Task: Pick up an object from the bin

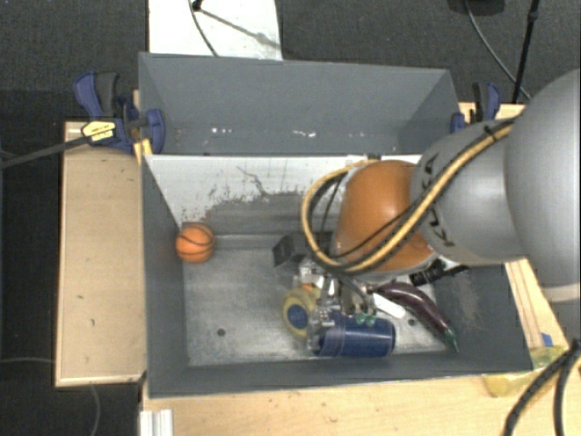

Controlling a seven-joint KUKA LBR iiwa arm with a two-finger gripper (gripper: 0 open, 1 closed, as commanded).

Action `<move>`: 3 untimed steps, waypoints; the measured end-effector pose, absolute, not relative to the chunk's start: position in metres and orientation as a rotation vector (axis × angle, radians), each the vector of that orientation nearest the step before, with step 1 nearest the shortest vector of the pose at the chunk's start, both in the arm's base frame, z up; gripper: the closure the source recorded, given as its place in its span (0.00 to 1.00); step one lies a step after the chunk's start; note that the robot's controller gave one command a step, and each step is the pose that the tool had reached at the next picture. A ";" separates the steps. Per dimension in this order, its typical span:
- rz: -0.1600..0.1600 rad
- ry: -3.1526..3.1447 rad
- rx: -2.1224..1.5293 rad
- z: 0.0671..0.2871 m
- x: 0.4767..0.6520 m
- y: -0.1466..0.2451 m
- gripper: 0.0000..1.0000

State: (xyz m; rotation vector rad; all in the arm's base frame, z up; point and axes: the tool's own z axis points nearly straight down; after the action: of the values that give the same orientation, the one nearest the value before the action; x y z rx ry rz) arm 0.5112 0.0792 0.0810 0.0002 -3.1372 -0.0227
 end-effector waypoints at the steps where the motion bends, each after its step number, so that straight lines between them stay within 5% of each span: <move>1: -0.029 -3.128 -0.041 0.081 0.523 0.069 1.00; 2: -0.006 -3.145 -0.038 0.093 0.526 0.059 1.00; 3: 0.000 -3.137 -0.015 0.148 0.521 0.068 1.00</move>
Offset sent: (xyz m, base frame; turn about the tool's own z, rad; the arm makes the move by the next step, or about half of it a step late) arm 0.0124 -0.0186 0.0205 0.0138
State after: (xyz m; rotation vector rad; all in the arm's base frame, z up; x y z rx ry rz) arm 0.5211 0.0683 0.1478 -0.0154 -3.1372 -0.0002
